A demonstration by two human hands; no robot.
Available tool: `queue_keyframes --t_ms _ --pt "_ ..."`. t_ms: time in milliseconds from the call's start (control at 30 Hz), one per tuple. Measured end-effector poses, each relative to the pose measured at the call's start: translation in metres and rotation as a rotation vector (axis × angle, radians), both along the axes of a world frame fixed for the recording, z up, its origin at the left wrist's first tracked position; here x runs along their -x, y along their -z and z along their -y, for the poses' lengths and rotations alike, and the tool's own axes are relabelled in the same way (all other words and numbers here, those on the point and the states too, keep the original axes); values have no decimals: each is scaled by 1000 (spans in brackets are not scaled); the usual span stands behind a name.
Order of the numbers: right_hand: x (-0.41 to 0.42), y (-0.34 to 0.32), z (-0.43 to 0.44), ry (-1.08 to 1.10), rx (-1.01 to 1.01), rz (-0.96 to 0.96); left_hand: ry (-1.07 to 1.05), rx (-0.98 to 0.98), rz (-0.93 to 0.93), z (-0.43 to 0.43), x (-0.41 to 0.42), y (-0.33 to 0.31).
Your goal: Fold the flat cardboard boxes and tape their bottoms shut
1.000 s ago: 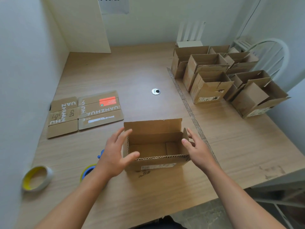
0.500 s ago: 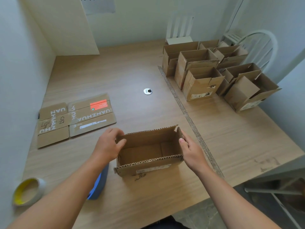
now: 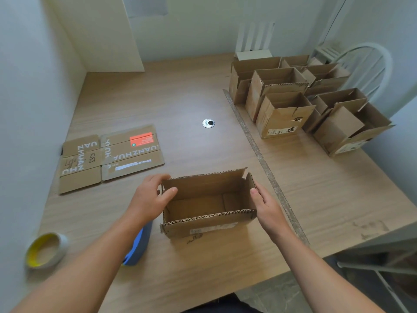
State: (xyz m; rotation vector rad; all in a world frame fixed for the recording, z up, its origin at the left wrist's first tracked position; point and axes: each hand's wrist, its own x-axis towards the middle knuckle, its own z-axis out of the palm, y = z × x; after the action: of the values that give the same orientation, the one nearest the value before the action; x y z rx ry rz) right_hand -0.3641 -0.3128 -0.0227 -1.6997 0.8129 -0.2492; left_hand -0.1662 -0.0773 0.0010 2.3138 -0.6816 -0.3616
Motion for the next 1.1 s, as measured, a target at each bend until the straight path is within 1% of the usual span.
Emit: queue_keyframes --t_ms 133,300,467,567,633,700,800,867,967,1100 --pt "6 3 -1 10 -33 13 -14 60 -29 -5 8 0" --pt "13 4 2 -12 -49 47 -48 81 -64 -10 8 4" --pt "24 10 8 3 -163 48 -150 180 -149 -18 13 6" --pt "37 21 7 75 -288 65 -285 252 -263 -40 29 17" --pt "45 30 2 88 -346 64 -332 287 -355 -54 43 25" --pt "48 36 -4 67 -386 52 -303 312 -447 -62 59 32" --pt "46 38 -10 59 -441 58 -210 350 -528 -62 76 34" --pt "44 37 -11 64 -472 62 -207 410 -600 -61 77 36" --pt "43 31 -12 27 -447 32 -238 473 -693 -62 74 40" --pt "46 22 -16 -21 -329 8 -322 587 -731 -58 77 37"
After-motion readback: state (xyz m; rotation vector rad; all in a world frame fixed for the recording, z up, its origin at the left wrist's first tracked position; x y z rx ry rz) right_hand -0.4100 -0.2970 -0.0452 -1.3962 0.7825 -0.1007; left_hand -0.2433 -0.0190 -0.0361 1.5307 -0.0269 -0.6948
